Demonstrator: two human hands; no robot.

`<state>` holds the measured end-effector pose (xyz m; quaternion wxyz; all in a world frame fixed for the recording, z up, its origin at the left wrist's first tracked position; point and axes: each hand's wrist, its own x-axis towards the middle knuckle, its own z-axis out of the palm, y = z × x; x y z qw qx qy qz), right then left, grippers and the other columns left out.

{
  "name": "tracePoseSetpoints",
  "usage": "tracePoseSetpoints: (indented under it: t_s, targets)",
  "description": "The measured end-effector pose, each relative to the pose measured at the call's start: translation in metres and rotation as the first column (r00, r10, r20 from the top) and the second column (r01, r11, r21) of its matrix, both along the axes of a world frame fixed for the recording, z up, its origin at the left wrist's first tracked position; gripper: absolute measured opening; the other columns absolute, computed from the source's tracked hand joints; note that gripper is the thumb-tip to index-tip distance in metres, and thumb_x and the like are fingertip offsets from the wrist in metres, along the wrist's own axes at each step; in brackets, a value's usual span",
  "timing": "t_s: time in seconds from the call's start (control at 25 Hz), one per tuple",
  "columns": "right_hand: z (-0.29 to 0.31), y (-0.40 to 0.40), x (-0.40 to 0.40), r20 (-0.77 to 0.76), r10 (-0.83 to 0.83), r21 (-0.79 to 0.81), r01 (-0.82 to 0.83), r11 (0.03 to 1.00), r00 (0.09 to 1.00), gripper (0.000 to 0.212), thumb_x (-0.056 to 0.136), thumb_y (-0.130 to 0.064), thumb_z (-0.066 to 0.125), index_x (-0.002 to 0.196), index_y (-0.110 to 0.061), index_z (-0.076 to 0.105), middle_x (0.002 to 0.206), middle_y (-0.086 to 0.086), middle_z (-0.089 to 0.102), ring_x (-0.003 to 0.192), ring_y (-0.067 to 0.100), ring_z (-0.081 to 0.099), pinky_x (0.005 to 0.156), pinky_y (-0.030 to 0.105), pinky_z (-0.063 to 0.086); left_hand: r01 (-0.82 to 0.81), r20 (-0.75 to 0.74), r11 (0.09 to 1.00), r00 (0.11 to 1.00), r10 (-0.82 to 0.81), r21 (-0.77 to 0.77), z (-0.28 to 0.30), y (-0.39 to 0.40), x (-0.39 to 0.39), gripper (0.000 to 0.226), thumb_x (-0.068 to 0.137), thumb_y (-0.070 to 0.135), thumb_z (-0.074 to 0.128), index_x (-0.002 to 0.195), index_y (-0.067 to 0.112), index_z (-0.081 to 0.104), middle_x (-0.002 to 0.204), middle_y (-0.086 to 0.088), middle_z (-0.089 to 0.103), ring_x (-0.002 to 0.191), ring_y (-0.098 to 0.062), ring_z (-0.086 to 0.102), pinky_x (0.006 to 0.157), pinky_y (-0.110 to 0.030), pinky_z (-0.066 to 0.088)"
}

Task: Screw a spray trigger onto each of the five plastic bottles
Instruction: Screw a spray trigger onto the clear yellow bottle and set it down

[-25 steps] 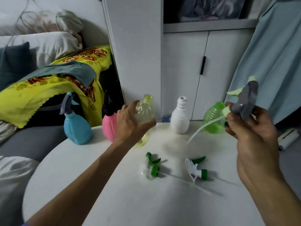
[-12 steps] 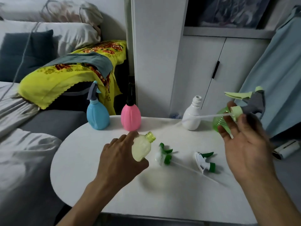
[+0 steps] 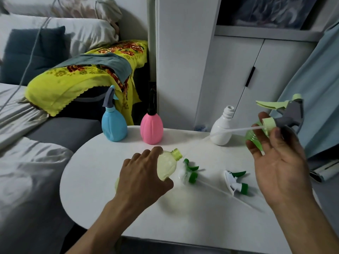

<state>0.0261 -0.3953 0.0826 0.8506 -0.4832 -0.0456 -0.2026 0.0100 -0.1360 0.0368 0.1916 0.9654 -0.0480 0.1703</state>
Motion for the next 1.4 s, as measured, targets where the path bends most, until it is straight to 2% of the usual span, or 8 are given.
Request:
tracePoseSetpoints:
  t_s: [0.52,0.64,0.76,0.92,1.08,1.16,1.28,1.4]
  targets:
    - [-0.028,0.055,-0.016,-0.156,0.108,-0.132,-0.129,0.983,0.982,0.052,0.070,-0.007,0.075,0.118,-0.021,0.059,0.100,0.004,0.078,0.101,0.018,0.071,0.067,0.022,0.050,0.063,0.020,0.997,0.998,-0.062,-0.055,0.001,-0.014,0.001,0.077,0.060,0.049,0.082,0.128,0.025,0.054,0.109,0.004,0.069,0.092,-0.023,0.062,0.080,-0.034,0.047]
    - [-0.037,0.063,-0.015,-0.237,0.063,-0.372,-0.151,0.916,0.969,0.087,0.076,-0.005,0.080,0.144,-0.036,0.036,0.100,-0.003,0.078,0.095,0.011,0.073,0.070,0.017,0.054,0.088,0.017,0.996,0.996,-0.088,0.006,0.001,-0.015,0.000,0.079,0.061,0.050,0.079,0.131,0.027,0.052,0.111,0.004,0.068,0.095,-0.022,0.061,0.085,-0.035,0.046]
    - [-0.039,0.057,-0.015,-0.204,0.054,-0.580,-0.165,0.798,0.977,0.081,0.077,-0.018,0.082,0.139,-0.047,0.039,0.108,-0.003,0.072,0.095,0.011,0.072,0.075,0.019,0.054,0.110,0.019,0.993,0.994,-0.111,0.049,0.002,-0.012,0.000,0.077,0.061,0.050,0.078,0.131,0.027,0.053,0.109,0.004,0.068,0.094,-0.022,0.061,0.084,-0.035,0.045]
    - [-0.032,0.048,-0.015,-0.169,0.068,-0.796,-0.177,0.578,0.983,0.041,0.083,-0.027,0.076,0.116,-0.039,0.056,0.097,-0.012,0.073,0.087,0.005,0.070,0.073,0.023,0.053,0.140,0.019,0.984,0.990,-0.143,0.110,0.005,-0.002,0.000,0.073,0.059,0.049,0.073,0.126,0.025,0.056,0.101,0.004,0.069,0.087,-0.024,0.061,0.079,-0.036,0.047]
    - [-0.029,0.034,-0.020,0.064,-0.166,-0.984,0.034,-0.173,0.984,0.046,0.084,-0.063,0.055,0.124,-0.041,0.060,0.072,-0.011,0.067,0.068,0.014,0.061,0.057,0.030,0.044,0.203,0.004,0.952,0.978,-0.209,0.228,0.007,0.004,0.000,0.071,0.060,0.047,0.073,0.126,0.025,0.057,0.102,0.003,0.068,0.088,-0.025,0.060,0.081,-0.038,0.048]
    - [-0.027,0.030,-0.020,0.184,-0.141,-0.945,0.135,-0.298,0.973,0.045,0.080,-0.063,0.060,0.114,-0.035,0.070,0.084,-0.006,0.069,0.079,0.020,0.061,0.060,0.030,0.041,0.219,-0.003,0.938,0.974,-0.227,0.268,0.007,0.005,0.000,0.071,0.060,0.047,0.073,0.126,0.025,0.057,0.101,0.004,0.068,0.087,-0.024,0.060,0.081,-0.038,0.048]
    - [-0.032,0.031,-0.019,0.186,0.037,-0.940,0.189,-0.283,0.982,0.038,0.086,-0.050,0.065,0.116,-0.029,0.070,0.129,0.001,0.062,0.120,0.027,0.052,0.091,0.045,0.044,0.230,0.001,0.929,0.971,-0.241,0.290,0.008,0.007,0.000,0.073,0.057,0.046,0.076,0.124,0.024,0.059,0.098,0.004,0.069,0.083,-0.024,0.061,0.077,-0.037,0.048]
    - [-0.037,0.034,-0.021,-0.107,0.174,-0.979,-0.134,0.152,0.979,0.031,0.094,-0.034,0.060,0.125,-0.035,0.057,0.124,-0.010,0.064,0.119,0.015,0.054,0.098,0.041,0.046,0.259,0.001,0.927,0.963,-0.269,0.272,0.007,0.005,-0.001,0.072,0.058,0.047,0.074,0.125,0.025,0.059,0.098,0.005,0.069,0.083,-0.023,0.061,0.077,-0.036,0.048]
